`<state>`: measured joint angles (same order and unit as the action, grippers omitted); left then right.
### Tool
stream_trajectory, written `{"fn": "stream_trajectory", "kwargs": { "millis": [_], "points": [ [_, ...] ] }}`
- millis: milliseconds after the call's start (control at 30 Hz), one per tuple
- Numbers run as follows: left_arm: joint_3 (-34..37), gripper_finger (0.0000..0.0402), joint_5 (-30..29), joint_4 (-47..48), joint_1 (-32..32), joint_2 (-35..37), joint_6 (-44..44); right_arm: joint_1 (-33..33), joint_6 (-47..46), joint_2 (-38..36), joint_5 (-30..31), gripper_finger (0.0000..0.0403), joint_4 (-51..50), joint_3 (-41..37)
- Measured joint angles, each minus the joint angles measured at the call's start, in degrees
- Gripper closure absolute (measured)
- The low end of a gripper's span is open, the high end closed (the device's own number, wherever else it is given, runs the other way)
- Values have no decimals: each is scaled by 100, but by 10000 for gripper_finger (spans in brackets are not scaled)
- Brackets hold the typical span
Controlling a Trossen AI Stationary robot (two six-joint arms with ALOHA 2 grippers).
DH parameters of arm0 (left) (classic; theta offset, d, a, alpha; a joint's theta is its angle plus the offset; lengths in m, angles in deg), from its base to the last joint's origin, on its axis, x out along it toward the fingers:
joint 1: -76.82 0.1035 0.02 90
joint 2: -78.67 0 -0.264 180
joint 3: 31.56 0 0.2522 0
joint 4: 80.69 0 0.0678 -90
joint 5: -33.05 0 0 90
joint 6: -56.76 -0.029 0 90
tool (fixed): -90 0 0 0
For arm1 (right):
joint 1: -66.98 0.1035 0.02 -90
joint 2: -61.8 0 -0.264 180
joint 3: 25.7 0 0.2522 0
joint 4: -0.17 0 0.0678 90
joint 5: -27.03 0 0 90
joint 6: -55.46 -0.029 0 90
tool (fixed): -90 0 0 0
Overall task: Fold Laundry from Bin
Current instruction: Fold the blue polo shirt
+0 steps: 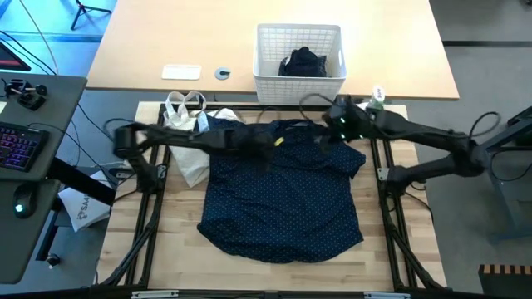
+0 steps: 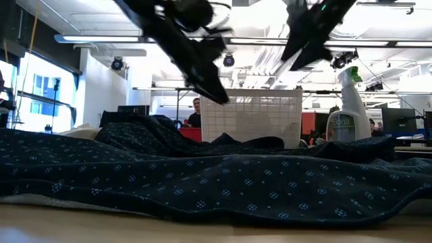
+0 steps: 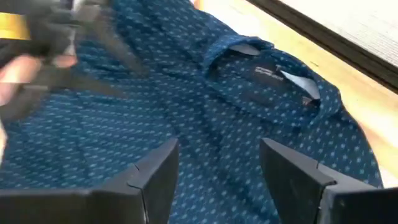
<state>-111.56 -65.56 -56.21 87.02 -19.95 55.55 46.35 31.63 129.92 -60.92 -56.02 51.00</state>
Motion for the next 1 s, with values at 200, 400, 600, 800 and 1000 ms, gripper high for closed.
{"fn": "stream_trajectory", "kwargs": {
  "millis": [200,400,600,800,1000],
  "points": [
    [-1397,249,-166,1163,331,-1321,-702,1019,-965,-818,1109,183,-484,0],
    [-2646,286,-396,2297,884,-2254,-1109,1497,-1889,-1389,1830,183,-1025,0],
    [-3236,329,-2597,2138,1394,-2246,-819,1810,-2410,-1657,2017,183,-1264,0],
    [-3259,357,-2157,2445,1614,-1625,-829,2099,-2477,-1638,2063,183,-1293,-2],
    [-3257,362,-1292,3469,1567,-1240,-761,2231,-2254,-1457,1942,183,-1306,-2]
  ]
}}
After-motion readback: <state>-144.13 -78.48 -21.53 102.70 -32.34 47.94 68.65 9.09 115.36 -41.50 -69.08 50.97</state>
